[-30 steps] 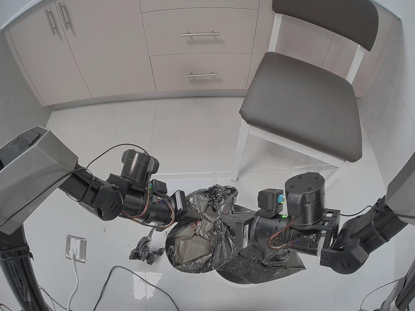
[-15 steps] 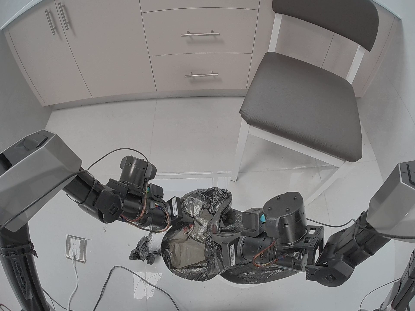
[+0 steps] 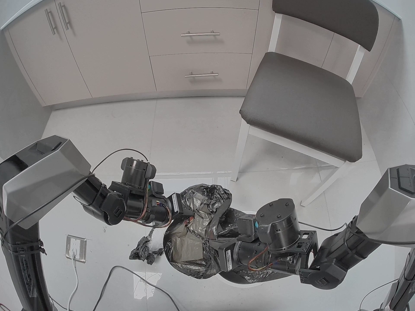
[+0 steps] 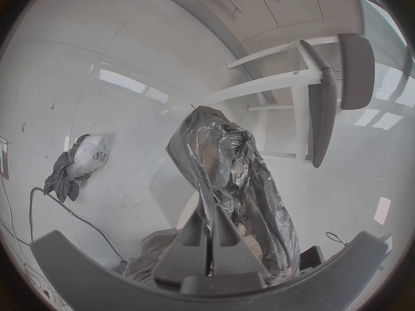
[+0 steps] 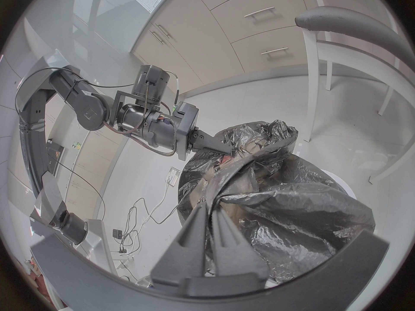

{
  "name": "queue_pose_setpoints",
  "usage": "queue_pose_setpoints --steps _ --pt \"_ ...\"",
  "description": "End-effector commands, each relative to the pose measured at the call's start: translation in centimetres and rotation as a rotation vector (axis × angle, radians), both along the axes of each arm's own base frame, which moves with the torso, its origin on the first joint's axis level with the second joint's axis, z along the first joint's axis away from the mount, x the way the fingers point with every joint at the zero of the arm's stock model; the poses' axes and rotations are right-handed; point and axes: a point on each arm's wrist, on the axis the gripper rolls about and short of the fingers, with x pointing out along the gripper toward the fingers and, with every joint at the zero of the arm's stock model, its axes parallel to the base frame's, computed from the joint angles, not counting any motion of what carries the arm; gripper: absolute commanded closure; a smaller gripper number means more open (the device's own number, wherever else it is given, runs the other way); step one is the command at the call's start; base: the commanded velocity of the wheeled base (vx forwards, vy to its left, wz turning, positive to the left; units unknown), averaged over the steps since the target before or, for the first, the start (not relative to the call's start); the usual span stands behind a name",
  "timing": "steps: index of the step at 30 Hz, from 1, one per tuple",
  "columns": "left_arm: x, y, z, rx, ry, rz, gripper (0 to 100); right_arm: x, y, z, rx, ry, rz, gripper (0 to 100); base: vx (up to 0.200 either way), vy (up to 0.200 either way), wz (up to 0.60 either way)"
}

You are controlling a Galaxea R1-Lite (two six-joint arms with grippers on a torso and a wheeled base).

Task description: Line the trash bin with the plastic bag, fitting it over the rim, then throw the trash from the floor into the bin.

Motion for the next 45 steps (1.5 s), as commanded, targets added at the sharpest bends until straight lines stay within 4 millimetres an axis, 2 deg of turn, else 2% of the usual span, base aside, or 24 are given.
queue_pose_setpoints --steps 1,9,13,16,17,19,21,22,23,25,29,33,35,41,45 --pt "0.0 0.0 -0.8 0.009 0.017 -0.002 100 0.2 0.2 -0.6 -0.01 0.008 0.001 0 0.0 0.0 0.0" --pt "0.0 -0.1 -0.9 0.014 0.013 -0.006 100 0.0 -0.1 -0.2 -0.005 0.006 -0.003 0 0.0 0.0 0.0" --pt "0.0 0.0 -0.9 0.014 0.016 -0.004 100 -1.4 -2.7 0.9 -0.028 -0.006 -0.059 0 0.0 0.0 0.0" --pt "0.0 -0.1 -0.9 0.015 0.014 -0.007 100 -1.1 -5.2 1.4 -0.046 -0.018 -0.147 0 0.0 0.0 0.0" --pt "0.0 -0.1 -0.9 0.015 0.014 -0.007 100 -1.1 -5.2 1.4 -0.046 -0.018 -0.147 0 0.0 0.0 0.0" --pt "0.0 -0.1 -0.9 0.015 0.014 -0.007 100 -0.4 -7.7 1.7 -0.073 -0.035 -0.213 0 0.0 0.0 0.0" --pt "0.0 0.0 -0.9 0.016 0.013 -0.006 100 0.5 -9.8 1.4 -0.114 -0.045 -0.264 0 0.0 0.0 0.0" --pt "0.0 0.0 -0.9 0.016 0.013 -0.006 100 0.5 -9.8 1.4 -0.114 -0.045 -0.264 0 0.0 0.0 0.0" --pt "0.0 -0.1 -1.0 0.017 0.014 -0.007 100 1.0 -11.1 0.9 -0.149 -0.04 -0.291 0 0.0 0.0 0.0" --pt "0.0 -0.1 -1.0 0.017 0.014 -0.007 100 1.2 -11.5 0.6 -0.163 -0.032 -0.295 0 0.0 0.0 0.0" --pt "0.0 -0.1 -0.9 0.017 0.012 -0.007 100 1.5 -13.3 -1.5 -0.236 0.022 -0.253 0 0.0 0.0 0.0" --pt "0.0 -0.1 -1.0 0.017 0.014 -0.007 100 1.8 -14.7 -2.4 -0.265 0.047 -0.257 0 0.0 0.0 0.0" --pt "0.0 -0.1 -1.0 0.018 0.013 -0.008 100 1.7 -14.9 -2.6 -0.268 0.058 -0.255 0 0.0 0.0 0.0" --pt "0.0 -0.1 -1.0 0.018 0.011 -0.009 100 -0.8 -15.9 -3.7 -0.268 0.122 -0.167 0 0.0 0.0 0.0" --pt "0.0 -0.1 -1.0 0.018 0.011 -0.009 100 -1.2 -16.1 -4.6 -0.279 0.108 -0.155 0 0.0 0.0 0.0"
